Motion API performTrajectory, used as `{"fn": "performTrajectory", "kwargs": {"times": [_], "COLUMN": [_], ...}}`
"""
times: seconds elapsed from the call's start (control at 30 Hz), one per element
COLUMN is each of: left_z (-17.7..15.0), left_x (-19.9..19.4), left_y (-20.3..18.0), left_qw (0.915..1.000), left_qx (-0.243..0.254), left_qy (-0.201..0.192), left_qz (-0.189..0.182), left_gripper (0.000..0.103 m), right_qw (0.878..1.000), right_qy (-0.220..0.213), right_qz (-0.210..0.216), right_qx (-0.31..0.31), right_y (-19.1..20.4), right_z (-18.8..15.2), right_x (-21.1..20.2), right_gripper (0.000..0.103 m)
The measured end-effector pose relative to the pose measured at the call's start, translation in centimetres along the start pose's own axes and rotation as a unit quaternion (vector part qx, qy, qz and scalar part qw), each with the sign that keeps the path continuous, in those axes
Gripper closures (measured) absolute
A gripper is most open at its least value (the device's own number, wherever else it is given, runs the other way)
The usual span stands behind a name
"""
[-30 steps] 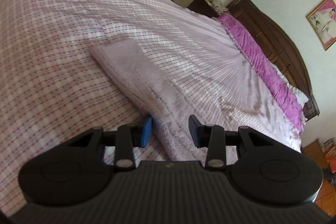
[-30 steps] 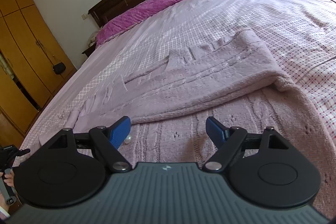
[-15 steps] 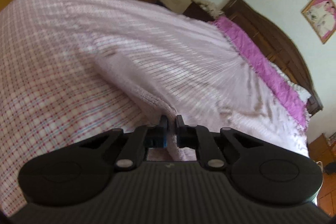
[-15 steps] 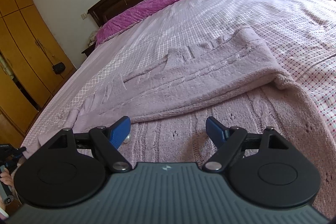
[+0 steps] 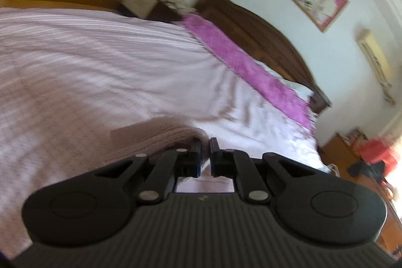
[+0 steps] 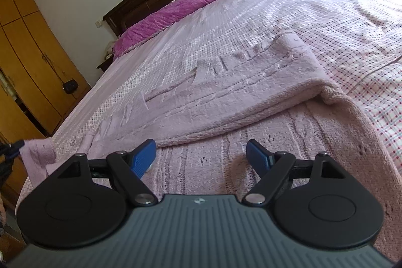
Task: Fold small clothes
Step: 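Lay the lifted side over the body with the left gripper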
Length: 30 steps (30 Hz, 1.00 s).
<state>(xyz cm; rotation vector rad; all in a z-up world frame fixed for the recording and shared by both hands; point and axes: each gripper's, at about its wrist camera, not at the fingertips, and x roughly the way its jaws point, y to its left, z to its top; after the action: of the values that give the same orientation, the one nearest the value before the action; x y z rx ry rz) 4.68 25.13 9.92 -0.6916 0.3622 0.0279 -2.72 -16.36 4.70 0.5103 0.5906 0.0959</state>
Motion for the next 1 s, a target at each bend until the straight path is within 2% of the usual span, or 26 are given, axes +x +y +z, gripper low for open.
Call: {"fn": "performTrajectory", "kwargs": {"times": [0.23,0.53,0.7,1.0], "left_z": [-2.9,-8.1,-10.6,-13.8], "left_x": [2.1,4.8,6.1,8.3], "left_y": [-6.7,-9.9,-10.1,-8.8], "left_qw": [0.9955,0.9845,0.9782,0.9657], "left_qx": [0.069,0.099,0.123,0.16], "left_qy": [0.03,0.108,0.14,0.2], "left_qz": [-0.059,-0.097,-0.091,-0.042], "left_gripper": [0.095,0.095,0.095,0.092], "right_qw": [1.0,1.0,1.0,1.0], "right_qy": [-0.005,-0.007,-0.006,-0.007], "right_qz": [-0.003,-0.003,-0.003,-0.002], "right_qx": [0.009,0.014,0.015,0.019], "right_y": [-0.7,-0.9,-0.9,-1.0], "right_z": [0.1,-0.1,-0.1,-0.3], "right_x": [-0.4,-0.6,-0.6,-0.6], "right_gripper": [0.019,0.019,0.019,0.019]}}
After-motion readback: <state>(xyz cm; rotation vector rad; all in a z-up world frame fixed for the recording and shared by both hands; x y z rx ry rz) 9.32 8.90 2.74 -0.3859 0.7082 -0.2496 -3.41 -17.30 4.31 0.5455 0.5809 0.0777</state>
